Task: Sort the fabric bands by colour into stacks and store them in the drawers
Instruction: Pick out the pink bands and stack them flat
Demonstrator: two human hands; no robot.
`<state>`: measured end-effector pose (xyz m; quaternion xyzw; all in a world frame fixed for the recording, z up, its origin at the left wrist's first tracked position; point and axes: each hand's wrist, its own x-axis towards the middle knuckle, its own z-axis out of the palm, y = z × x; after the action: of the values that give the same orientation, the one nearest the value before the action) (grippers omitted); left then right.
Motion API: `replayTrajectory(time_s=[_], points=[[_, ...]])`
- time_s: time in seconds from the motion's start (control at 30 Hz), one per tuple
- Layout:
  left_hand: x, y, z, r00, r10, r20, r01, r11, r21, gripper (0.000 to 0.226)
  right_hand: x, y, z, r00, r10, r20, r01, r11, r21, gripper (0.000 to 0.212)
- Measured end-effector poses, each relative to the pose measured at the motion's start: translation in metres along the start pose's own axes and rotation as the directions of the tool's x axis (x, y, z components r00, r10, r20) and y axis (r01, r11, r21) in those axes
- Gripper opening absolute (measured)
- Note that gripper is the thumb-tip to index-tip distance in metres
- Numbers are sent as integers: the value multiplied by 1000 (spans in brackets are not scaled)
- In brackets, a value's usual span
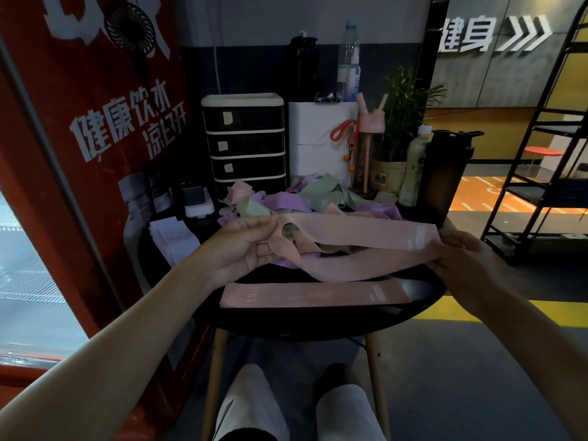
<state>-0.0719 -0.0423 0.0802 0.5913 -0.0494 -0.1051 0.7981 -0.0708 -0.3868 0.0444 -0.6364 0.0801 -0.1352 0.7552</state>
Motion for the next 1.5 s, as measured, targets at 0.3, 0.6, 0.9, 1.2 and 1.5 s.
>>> replayTrajectory(time_s=[0.3, 0.6, 0.9, 1.2, 1.5], points=[[0, 0, -10, 988, 105, -116, -63, 946, 318, 21, -17, -10, 13, 980, 97, 172, -110, 991, 70, 15], [-10, -5, -34, 982, 185, -43, -126, 803, 582, 41, -17, 1, 16, 984, 128, 127, -94, 965, -244, 25], [-30, -38, -41, 958, 281, -49, -133, 590, 796, 42, -31, 12, 19, 985, 6, 173, 86, 849, -522, 29], [-40, -41, -49, 925, 378, -41, -224, 629, 745, 45, -35, 8, 17, 984, -9, 176, 100, 853, -512, 27], [-42, -51, -64, 883, 466, -57, -261, 590, 764, 40, -35, 13, 19, 978, -44, 202, 157, 796, -584, 29]])
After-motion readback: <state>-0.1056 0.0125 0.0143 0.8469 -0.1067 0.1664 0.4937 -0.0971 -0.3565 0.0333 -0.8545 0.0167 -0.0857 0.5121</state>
